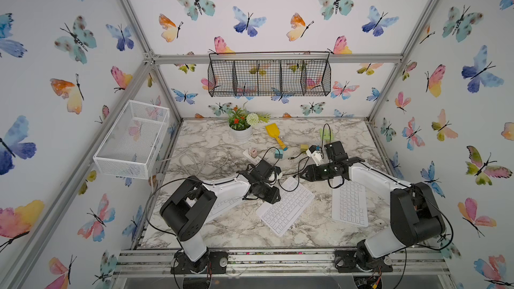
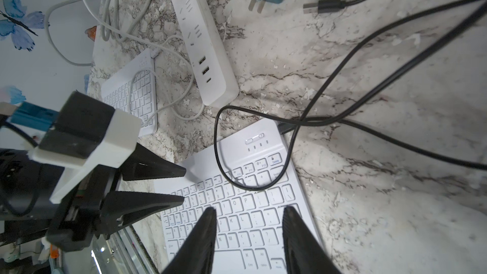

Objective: Unplug the wireless keyboard
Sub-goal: Remove the power cord from the keyboard.

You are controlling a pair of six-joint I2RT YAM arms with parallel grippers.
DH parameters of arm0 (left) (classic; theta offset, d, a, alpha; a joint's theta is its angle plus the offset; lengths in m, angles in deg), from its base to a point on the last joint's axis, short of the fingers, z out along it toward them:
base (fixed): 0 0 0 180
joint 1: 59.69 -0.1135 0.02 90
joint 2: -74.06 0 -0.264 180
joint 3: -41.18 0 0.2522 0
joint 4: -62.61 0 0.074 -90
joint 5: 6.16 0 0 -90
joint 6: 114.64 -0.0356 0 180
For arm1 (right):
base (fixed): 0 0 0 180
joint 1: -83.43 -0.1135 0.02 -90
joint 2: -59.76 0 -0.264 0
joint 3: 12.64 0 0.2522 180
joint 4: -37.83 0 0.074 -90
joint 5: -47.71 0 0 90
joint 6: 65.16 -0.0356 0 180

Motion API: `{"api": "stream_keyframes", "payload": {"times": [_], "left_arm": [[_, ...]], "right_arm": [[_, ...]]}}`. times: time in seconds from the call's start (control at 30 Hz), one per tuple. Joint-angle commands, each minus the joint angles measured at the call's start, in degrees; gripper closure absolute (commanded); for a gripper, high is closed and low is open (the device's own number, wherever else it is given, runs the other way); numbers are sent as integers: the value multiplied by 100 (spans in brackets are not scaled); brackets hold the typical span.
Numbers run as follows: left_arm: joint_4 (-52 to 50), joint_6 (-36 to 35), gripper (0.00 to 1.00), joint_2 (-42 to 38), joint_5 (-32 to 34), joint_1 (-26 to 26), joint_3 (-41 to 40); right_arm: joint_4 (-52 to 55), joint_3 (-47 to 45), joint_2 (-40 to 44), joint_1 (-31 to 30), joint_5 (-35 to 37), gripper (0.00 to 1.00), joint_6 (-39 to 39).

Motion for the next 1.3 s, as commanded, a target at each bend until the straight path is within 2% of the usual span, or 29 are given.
{"api": "stream_keyframes", "payload": {"times": [0.0,0.17,0.4,0.6,0.73,0.9,1.17,1.27], "left_arm": [[192,40,66,142,-22,153,83],[134,-146,64,388,468,472,23],[-123,-409,56,546,1727,895,44],[-360,-538,52,778,2344,1206,108],[-517,-561,52,991,2386,1258,151],[-804,-578,51,1243,2204,1257,237],[-893,-465,52,1227,1975,1197,24],[-1010,-347,52,1207,1970,1014,6]], "right_arm": [[-87,-141,-81,-16,-129,59,-205],[-568,-269,-231,-185,-385,60,-616],[-1204,-239,-787,-224,310,59,-1023],[-1382,49,-1224,-225,771,60,-1016],[-1410,264,-1555,-236,682,70,-1023],[-987,394,-1436,-240,1121,85,-813],[238,518,-1071,-228,2540,90,-14],[504,442,-960,-225,3045,90,21]]}}
